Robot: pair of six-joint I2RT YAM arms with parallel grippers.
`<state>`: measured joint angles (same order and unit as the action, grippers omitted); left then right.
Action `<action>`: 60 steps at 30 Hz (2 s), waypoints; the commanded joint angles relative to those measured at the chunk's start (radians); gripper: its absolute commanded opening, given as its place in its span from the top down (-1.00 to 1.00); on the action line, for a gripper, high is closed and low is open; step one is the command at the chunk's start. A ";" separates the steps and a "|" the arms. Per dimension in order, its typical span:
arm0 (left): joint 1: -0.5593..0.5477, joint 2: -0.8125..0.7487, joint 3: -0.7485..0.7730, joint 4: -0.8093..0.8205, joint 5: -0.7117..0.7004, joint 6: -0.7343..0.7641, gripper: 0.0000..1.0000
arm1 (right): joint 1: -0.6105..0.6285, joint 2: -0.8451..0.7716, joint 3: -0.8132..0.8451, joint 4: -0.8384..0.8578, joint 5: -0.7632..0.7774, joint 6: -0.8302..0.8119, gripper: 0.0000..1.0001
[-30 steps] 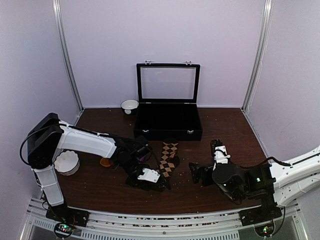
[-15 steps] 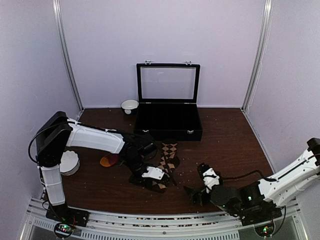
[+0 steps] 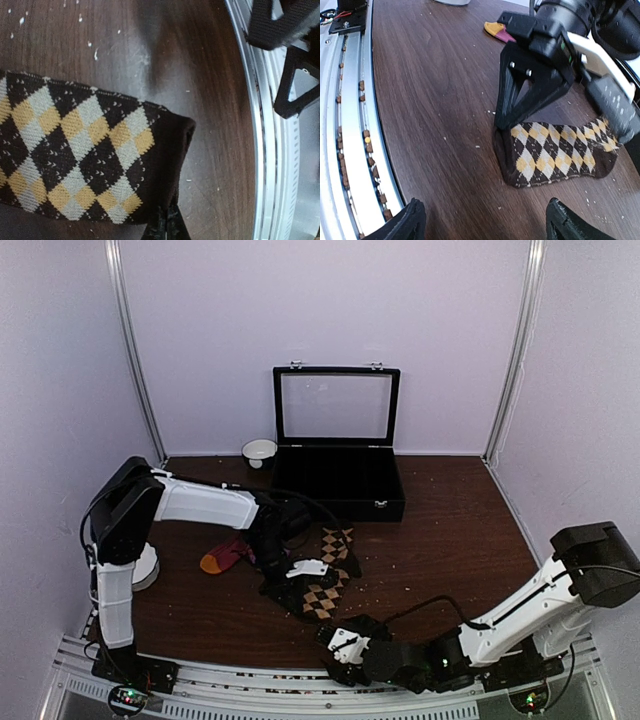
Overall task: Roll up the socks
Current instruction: Pick up the sock from the center of the board, then roll the sock at the center of the board.
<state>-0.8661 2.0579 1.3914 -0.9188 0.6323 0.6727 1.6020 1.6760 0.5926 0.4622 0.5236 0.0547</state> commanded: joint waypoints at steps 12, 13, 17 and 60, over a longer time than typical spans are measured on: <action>0.013 0.115 0.117 -0.156 0.060 -0.028 1.00 | -0.142 0.132 0.077 0.099 -0.214 -0.164 -0.35; 0.013 0.115 0.116 -0.158 0.059 -0.024 1.00 | -0.151 0.137 0.078 0.102 -0.215 -0.169 -0.30; 0.015 0.117 0.119 -0.174 0.059 -0.011 1.00 | -0.184 0.147 0.087 0.096 -0.230 -0.174 -0.08; -0.009 -0.311 -0.264 0.248 -0.033 0.093 -0.63 | -0.419 0.196 0.038 0.178 -0.767 0.614 1.00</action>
<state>-0.8318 1.7679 1.1713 -0.7933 0.6312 0.7197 1.2213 1.8313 0.6098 0.6487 -0.1108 0.4839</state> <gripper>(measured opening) 0.841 0.018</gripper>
